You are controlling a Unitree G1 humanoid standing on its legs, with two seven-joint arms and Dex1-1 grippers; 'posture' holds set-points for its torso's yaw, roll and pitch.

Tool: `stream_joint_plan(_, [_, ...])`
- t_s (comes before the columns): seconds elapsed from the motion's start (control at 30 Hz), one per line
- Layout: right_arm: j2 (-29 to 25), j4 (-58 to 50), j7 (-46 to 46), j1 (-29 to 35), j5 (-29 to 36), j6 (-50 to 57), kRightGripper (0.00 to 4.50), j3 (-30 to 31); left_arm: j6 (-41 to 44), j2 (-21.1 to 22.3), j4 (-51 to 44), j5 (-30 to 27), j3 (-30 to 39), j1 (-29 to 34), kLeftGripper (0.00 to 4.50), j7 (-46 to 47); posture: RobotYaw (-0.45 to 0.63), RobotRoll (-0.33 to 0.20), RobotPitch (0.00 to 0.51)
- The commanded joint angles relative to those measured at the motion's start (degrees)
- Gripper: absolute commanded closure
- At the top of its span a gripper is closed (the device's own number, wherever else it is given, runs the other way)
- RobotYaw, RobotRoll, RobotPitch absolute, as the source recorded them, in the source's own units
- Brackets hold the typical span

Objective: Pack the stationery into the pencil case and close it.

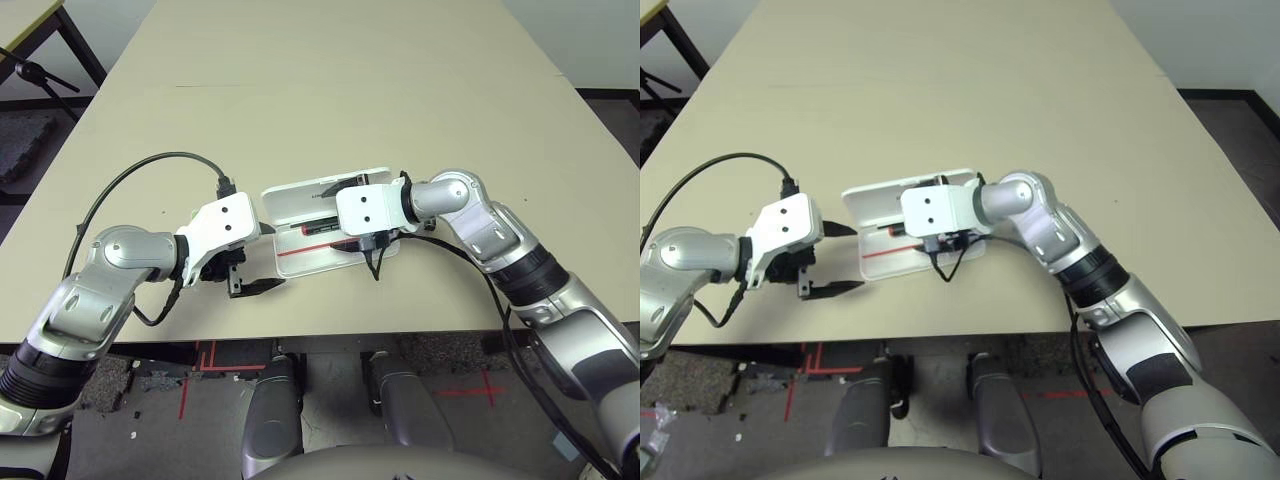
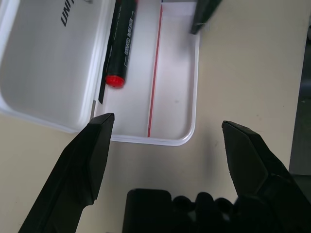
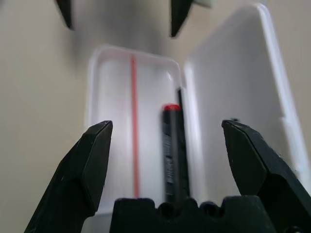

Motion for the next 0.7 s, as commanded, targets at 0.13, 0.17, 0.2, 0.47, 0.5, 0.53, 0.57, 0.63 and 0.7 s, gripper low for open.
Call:
stream_joint_plan(0.13, [-6.4,-7.9,8.7,1.6,9.8,12.5,0.02,-3.1,4.5,-0.4,-1.7,-3.9,4.8,2.6,0.00,3.2,0.04,0.000,0.179])
stream_joint_plan(0.17, [-7.5,-8.3,9.5,1.6,10.8,13.4,0.02,-3.6,5.5,-0.5,-1.9,-4.3,5.9,3.1,0.00,4.3,0.04,0.000,0.182])
stream_joint_plan(0.2, [-8.9,-8.3,10.6,1.7,12.2,14.6,0.02,-4.5,7.2,-0.8,-2.0,-4.6,7.2,3.6,0.00,5.8,0.04,0.000,0.182])
stream_joint_plan(0.47, [-16.7,-7.3,14.6,4.0,17.9,17.2,0.02,-9.2,24.4,-5.1,-4.6,-4.8,14.0,5.0,0.00,20.1,0.05,0.000,0.202])
stream_joint_plan(0.5, [-17.3,-7.3,14.5,4.3,18.0,17.2,0.02,-9.4,26.9,-6.3,-4.8,-4.7,14.6,4.6,0.00,22.5,0.05,0.000,0.208])
stream_joint_plan(0.53, [-17.8,-7.3,14.3,4.7,18.0,17.2,0.02,-9.6,29.4,-7.9,-4.8,-4.5,15.4,4.0,0.00,25.0,0.05,0.000,0.210])
stream_joint_plan(0.57, [-18.2,-7.5,14.1,5.1,18.1,17.3,0.02,-9.8,31.5,-9.3,-4.8,-4.5,16.2,3.4,0.00,27.1,0.05,0.000,0.212])
stream_joint_plan(0.63, [-18.7,-7.9,13.7,5.9,18.1,17.5,0.02,-9.9,35.7,-12.1,-4.7,-4.3,17.4,1.8,0.00,31.1,0.05,0.000,0.214])
stream_joint_plan(0.7, [-19.0,-8.3,13.2,6.5,18.1,17.6,0.02,-10.0,39.5,-14.6,-3.4,-3.0,18.5,-0.2,0.00,35.6,0.05,0.000,0.214])
